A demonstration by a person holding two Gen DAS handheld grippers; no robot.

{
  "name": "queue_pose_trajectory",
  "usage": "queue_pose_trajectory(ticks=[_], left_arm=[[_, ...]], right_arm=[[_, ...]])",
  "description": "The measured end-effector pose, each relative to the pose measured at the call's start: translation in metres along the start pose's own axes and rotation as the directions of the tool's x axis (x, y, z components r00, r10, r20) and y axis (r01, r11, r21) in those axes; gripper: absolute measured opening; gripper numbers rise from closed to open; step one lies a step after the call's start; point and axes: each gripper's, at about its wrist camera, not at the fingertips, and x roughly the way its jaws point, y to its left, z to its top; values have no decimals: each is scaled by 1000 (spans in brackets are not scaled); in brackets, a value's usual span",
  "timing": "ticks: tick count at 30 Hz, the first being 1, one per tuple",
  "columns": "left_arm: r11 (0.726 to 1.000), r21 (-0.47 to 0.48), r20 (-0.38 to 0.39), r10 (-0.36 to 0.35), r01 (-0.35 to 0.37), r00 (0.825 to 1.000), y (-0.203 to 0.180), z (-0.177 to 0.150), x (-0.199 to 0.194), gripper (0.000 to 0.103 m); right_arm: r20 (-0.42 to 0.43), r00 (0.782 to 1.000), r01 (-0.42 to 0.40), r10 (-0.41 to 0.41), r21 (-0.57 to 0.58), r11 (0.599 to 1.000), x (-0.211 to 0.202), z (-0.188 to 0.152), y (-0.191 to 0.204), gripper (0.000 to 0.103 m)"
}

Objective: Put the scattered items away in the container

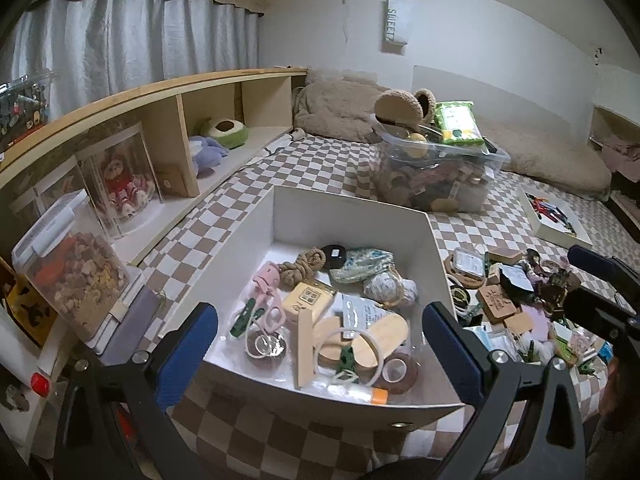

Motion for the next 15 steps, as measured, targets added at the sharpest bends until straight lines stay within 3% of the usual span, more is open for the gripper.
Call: queue_pose_trajectory(ticks=[15], left_arm=[[998, 58, 19, 7, -8, 1000, -17, -17, -15, 103]], right_arm=[[-29, 997, 68, -68, -3, 998, -2, -20, -14, 103]])
